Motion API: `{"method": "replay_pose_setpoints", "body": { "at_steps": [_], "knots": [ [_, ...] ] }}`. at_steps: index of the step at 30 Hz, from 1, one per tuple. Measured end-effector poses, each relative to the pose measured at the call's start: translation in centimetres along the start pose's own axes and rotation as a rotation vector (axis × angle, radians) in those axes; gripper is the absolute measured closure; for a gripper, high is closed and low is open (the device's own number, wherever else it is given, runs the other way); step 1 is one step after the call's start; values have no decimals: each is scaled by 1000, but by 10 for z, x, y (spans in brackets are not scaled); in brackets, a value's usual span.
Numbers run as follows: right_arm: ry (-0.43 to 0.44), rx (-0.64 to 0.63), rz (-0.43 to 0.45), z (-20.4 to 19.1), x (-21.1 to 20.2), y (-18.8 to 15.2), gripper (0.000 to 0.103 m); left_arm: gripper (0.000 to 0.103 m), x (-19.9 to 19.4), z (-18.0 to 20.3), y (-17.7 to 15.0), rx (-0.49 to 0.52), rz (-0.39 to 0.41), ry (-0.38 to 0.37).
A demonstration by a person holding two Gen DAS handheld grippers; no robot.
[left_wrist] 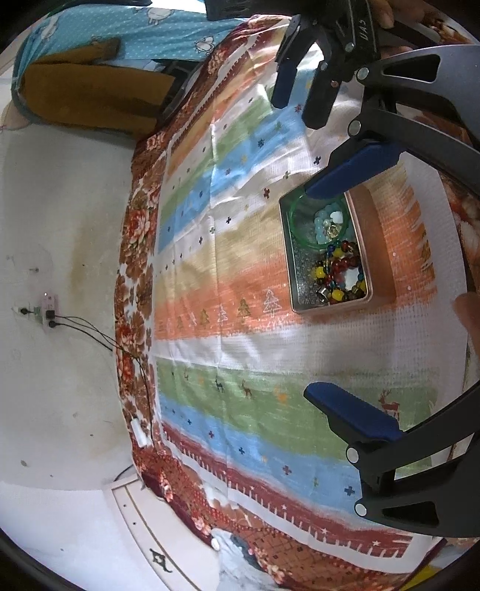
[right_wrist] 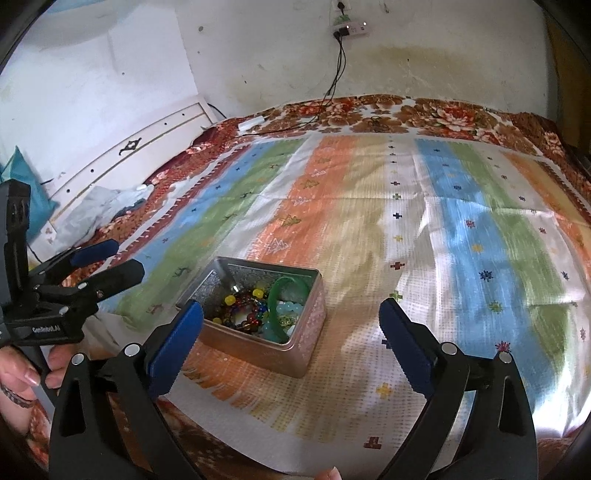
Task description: Organize jewelry
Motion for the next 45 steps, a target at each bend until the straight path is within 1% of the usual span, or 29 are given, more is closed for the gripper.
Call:
{"method": "replay_pose_setpoints", "body": {
  "at_steps": [2,11,22,41,45],
  "knots": [
    [-3,-9,-4,-2,1,-1,6,6,0,1,0,2,1,-9],
    [-6,-19,-14,-3,3,-3,6,6,-2,13,-3,62,15,-8],
    [-20,-66,-44,-11,11,-8,6,6,0,13,-3,58,11,-14],
    [-25,-68,-48,-10,10,-9,6,6,-1,14,-3,43,11,-17],
    [-26,-67,-48,-10,10,-9,6,6,1,10,-3,32,-8,-5]
  ]
}}
Point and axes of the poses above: each gripper's, at about its wrist camera, not at the fingertips, and x roughly the way its jaws point, z to its right, y to its top, the point moved 8 cm from there along x, roughly the way its jaws point, and after that the axes turned 2 degrees about -z, right-handed, at the moved point
